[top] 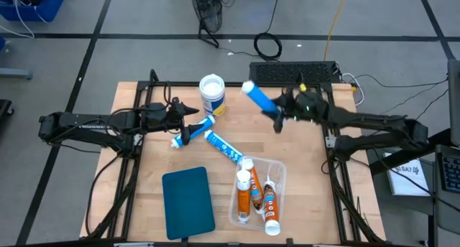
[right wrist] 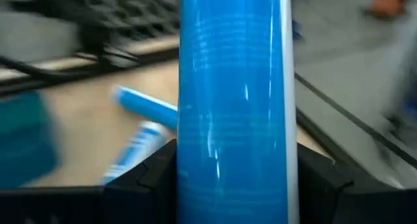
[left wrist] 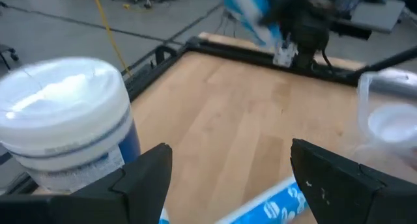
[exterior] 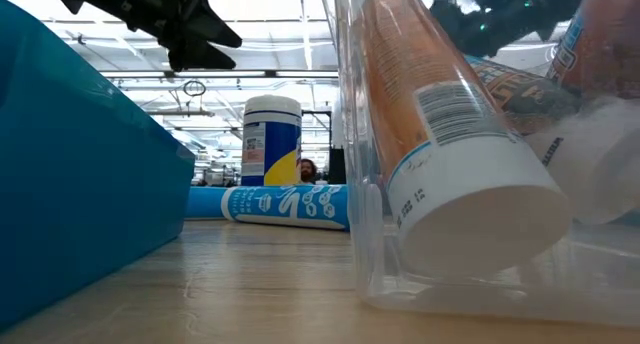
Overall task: Pick & place silicon tubes, Sealant and Lysol wipes
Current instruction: Put the right blue sealant into the blue bin
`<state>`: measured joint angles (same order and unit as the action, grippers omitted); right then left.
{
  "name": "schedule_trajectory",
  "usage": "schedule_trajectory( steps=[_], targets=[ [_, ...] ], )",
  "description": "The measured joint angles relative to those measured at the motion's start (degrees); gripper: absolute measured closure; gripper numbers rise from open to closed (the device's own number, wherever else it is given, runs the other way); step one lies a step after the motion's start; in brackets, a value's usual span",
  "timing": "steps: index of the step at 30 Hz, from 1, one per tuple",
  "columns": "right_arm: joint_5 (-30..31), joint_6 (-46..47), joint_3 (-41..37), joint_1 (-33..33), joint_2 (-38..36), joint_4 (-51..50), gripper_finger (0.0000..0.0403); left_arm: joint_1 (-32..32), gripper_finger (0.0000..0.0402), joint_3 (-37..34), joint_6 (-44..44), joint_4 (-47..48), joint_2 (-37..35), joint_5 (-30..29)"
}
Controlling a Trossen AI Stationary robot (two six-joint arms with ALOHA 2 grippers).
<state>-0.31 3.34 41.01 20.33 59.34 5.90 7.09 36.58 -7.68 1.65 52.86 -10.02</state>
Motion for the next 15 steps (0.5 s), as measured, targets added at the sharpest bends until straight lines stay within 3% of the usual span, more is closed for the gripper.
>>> schedule_trajectory(
  steps=[7, 10, 15],
  targets=[
    [0.2, -1.62, -8.89, -9.54, 1.82, 26.9, 0.0202, 0.01, 0.0096, 0.07, 0.31, -7.24, 0.86, -0.5],
    [0.14, -3.53, -9.85, -10.43, 4.01, 30.66, 0.0202, 0.02, 0.0096, 0.07, 2.56, -10.8, 2.4, 0.69],
    [0.41, -5.83, -9.76, -10.29, 7.11, 36.36, 0.0202, 0.0, 0.0096, 0.07, 5.13, -25.54, 9.12, 2.79]
  ],
)
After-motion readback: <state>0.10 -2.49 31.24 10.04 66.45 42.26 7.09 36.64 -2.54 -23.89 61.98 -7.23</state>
